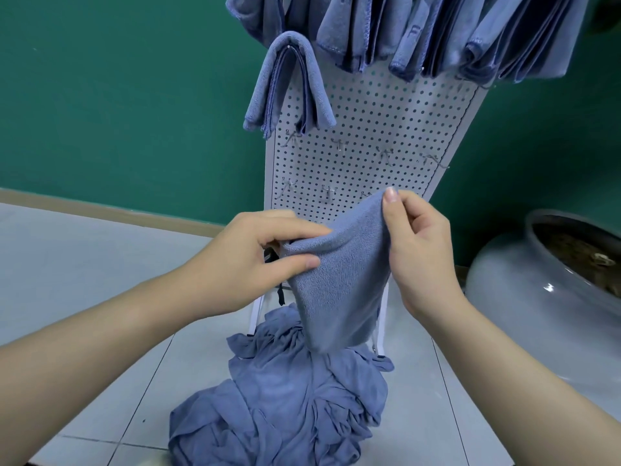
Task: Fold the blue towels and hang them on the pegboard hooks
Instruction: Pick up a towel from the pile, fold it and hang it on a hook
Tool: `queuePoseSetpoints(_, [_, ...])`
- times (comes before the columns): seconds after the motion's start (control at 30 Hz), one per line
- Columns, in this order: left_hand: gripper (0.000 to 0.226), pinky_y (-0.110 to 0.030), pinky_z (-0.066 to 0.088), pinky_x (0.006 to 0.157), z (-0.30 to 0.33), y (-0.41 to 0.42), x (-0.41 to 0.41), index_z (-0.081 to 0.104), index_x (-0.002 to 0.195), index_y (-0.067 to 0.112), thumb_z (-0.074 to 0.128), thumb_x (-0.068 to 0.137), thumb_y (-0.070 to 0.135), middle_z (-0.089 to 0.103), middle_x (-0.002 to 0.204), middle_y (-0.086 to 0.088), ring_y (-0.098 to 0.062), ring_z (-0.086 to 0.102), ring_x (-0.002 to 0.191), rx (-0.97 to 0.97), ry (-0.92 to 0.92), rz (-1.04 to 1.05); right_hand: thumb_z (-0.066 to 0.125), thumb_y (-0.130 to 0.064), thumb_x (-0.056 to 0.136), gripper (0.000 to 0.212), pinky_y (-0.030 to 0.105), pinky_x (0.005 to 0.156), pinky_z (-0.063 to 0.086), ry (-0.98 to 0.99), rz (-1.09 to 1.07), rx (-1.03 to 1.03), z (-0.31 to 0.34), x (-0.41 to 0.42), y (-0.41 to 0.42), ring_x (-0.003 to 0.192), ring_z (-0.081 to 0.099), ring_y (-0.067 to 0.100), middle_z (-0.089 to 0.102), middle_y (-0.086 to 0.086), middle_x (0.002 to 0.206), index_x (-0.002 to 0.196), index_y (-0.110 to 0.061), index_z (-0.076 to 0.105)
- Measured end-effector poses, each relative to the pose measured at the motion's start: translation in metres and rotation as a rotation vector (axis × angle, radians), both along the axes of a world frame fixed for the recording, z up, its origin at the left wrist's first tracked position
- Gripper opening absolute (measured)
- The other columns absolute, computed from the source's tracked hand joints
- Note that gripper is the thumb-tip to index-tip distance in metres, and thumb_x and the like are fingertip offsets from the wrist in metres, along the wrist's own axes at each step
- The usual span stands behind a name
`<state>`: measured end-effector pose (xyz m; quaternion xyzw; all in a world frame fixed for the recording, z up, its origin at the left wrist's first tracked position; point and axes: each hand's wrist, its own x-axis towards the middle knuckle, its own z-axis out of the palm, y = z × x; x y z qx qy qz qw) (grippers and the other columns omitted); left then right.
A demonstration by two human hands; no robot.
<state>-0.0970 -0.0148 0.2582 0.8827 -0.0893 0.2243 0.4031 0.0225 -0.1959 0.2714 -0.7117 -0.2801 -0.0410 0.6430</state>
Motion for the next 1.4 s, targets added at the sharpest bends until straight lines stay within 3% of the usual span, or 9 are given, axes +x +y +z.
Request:
queuePoseSetpoints(0.23, [0.023,-0.011,0.034,0.064,0.009,-0.001,-0.004,0.078,0.116,0.035,0.069,0.096,0.027,0.048,0.076,0.014,-0.012,0.051,0.072,0.062,0.05,-0.003,0.051,-0.031,0.108,0.042,0.034,0.066,0.032,0.006,0.013,0.016,-0.001,0.003,-0.001,0.072,0.038,0.015,0.043,0.007,0.075,0.088,0.005,0.057])
queuePoseSetpoints(0.43, [0.042,-0.043,0.055,0.061,0.003,0.004,-0.006,0.061,0.072,0.011,0.06,0.094,0.048,0.055,0.069,-0.003,-0.026,0.058,0.065,-0.015,0.129,0.033,0.05,-0.027,0.11,0.039,0.027,0.063,0.035,-0.013,0.066,0.005,0.001,0.004,-0.006,0.07,0.04,0.011,0.044,0.003,0.073,0.083,0.001,0.057])
queuePoseSetpoints(0.7, [0.047,-0.031,0.045,0.063,0.011,0.003,-0.007,0.066,0.069,0.004,0.063,0.09,0.046,0.059,0.083,-0.001,-0.019,0.057,0.073,-0.096,0.054,-0.073,0.051,-0.021,0.109,0.035,0.018,0.058,0.034,-0.127,0.048,-0.065,0.004,0.016,-0.015,0.061,0.039,0.001,0.043,-0.019,0.062,0.074,-0.023,0.056])
queuePoseSetpoints(0.87, [0.031,-0.02,0.041,0.059,0.021,0.002,-0.006,0.062,0.059,0.023,0.074,0.087,0.028,0.063,0.079,0.002,-0.006,0.055,0.065,-0.209,0.043,-0.06,0.052,-0.019,0.108,0.034,0.015,0.061,0.037,-0.119,0.039,-0.074,0.003,0.023,-0.016,0.061,0.045,-0.003,0.05,-0.023,0.061,0.076,-0.029,0.059])
queuePoseSetpoints(1.0, [0.035,-0.035,0.046,0.057,0.02,-0.001,-0.004,0.061,0.067,0.007,0.08,0.086,0.03,0.065,0.07,-0.011,-0.025,0.057,0.062,-0.303,-0.023,0.039,0.052,-0.022,0.109,0.034,0.018,0.061,0.037,-0.055,0.055,-0.037,0.004,0.016,-0.013,0.063,0.044,0.001,0.05,-0.02,0.064,0.076,-0.023,0.06])
queuePoseSetpoints(1.1, [0.035,-0.031,0.051,0.059,0.016,-0.007,0.003,0.055,0.091,0.012,0.087,0.08,0.022,0.071,0.073,-0.003,-0.016,0.063,0.065,-0.691,-0.085,0.146,0.054,-0.028,0.107,0.033,0.027,0.069,0.043,0.092,0.111,0.055,0.002,0.008,-0.009,0.074,0.052,0.01,0.059,-0.002,0.077,0.084,-0.009,0.068])
queuePoseSetpoints(1.2, [0.039,-0.026,0.055,0.068,0.004,-0.011,0.01,0.062,0.118,0.013,0.076,0.084,0.027,0.078,0.099,0.001,-0.016,0.073,0.087,-1.007,0.153,0.066,0.057,-0.035,0.106,0.04,0.037,0.074,0.041,0.255,0.14,0.127,-0.003,0.002,-0.004,0.081,0.052,0.021,0.061,0.012,0.087,0.093,0.001,0.067])
queuePoseSetpoints(1.3, [0.04,-0.033,0.059,0.087,-0.013,-0.01,0.014,0.072,0.12,0.005,0.073,0.087,0.028,0.077,0.116,-0.006,-0.025,0.072,0.114,-0.98,0.414,0.067,0.059,-0.039,0.104,0.041,0.04,0.075,0.041,0.308,0.15,0.09,-0.009,0.001,0.0,0.083,0.052,0.023,0.062,0.019,0.089,0.099,0.0,0.07])
queuePoseSetpoints(1.4, [0.026,-0.036,0.06,0.086,-0.015,-0.006,0.018,0.076,0.109,0.003,0.075,0.087,0.017,0.079,0.106,-0.008,-0.026,0.075,0.103,-0.928,0.31,0.226,0.062,-0.041,0.102,0.038,0.039,0.073,0.042,0.383,0.116,0.068,-0.014,0.004,0.001,0.081,0.053,0.023,0.065,0.019,0.09,0.097,-0.004,0.074])
